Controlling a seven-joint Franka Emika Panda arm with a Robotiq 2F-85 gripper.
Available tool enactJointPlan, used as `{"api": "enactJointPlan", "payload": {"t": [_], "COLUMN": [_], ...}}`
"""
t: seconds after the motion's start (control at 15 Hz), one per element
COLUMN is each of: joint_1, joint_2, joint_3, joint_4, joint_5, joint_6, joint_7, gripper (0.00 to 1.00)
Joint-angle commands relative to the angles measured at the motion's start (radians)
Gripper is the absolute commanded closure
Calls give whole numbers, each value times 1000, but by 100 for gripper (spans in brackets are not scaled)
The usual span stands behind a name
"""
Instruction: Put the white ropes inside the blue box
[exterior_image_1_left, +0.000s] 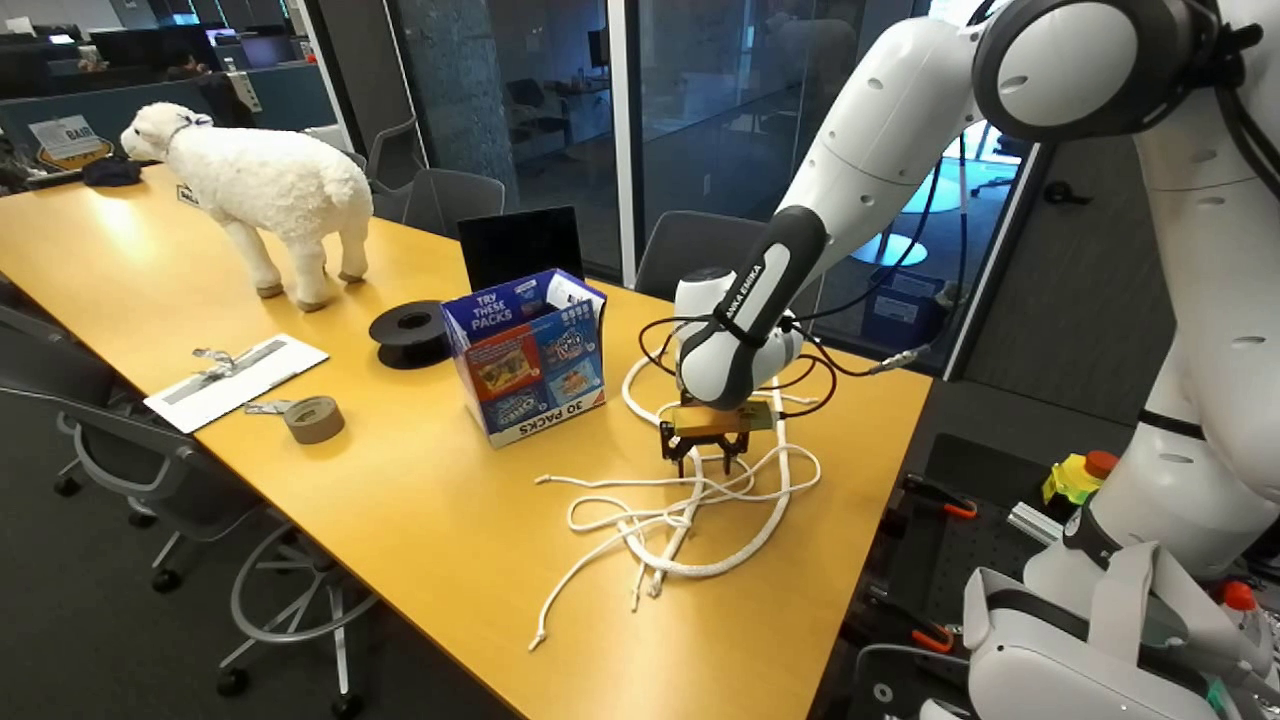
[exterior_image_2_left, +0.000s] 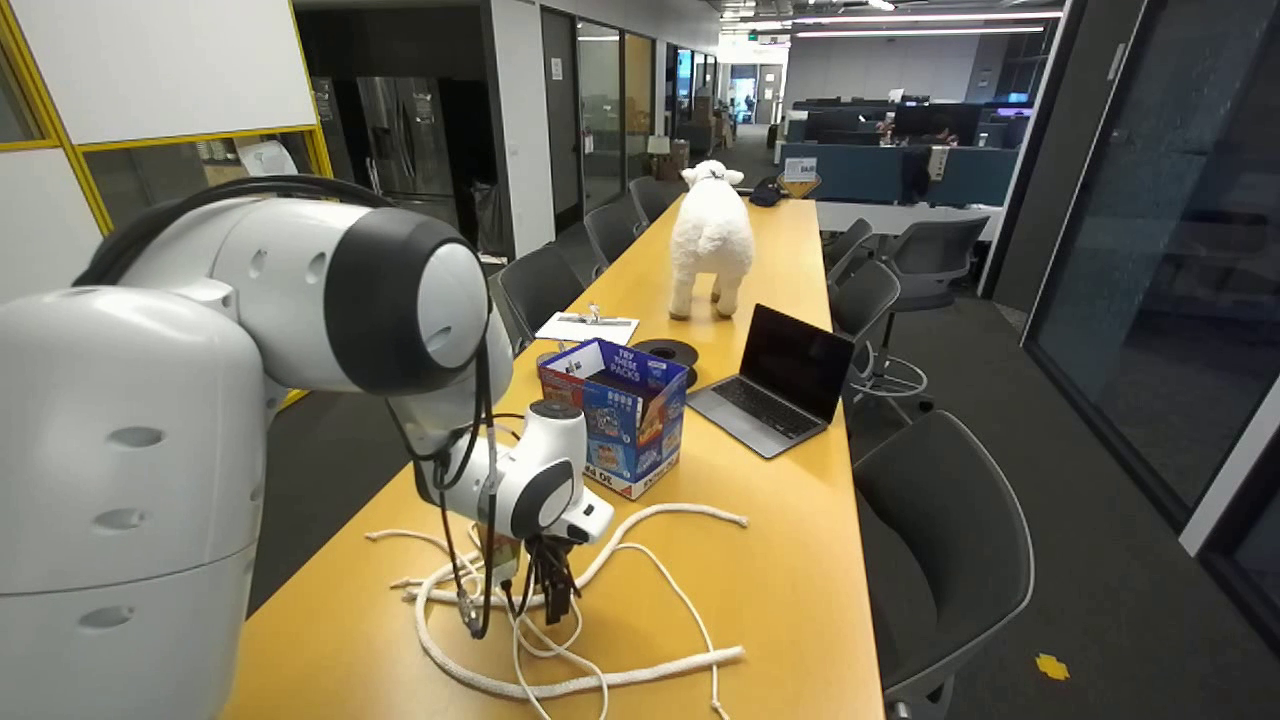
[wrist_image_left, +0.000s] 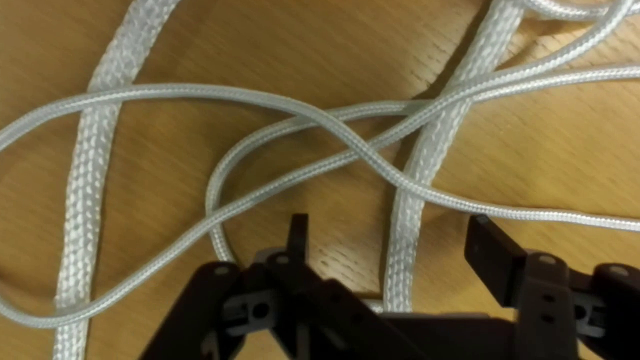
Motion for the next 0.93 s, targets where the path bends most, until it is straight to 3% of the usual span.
{"api": "enactJointPlan", "payload": {"t": [0.0, 0.33, 0.53, 0.87], "joint_1": [8, 9, 13, 26], "joint_2": [12, 16, 18, 12], "joint_3": [-7, -11, -16, -27], "joint_4": [7, 12, 20, 56], "joint_5": [21, 27, 29, 42], "joint_6": [40, 51, 50, 55], "joint_7": [-26, -15, -7, 38], "gripper": [49, 85, 90, 86]}}
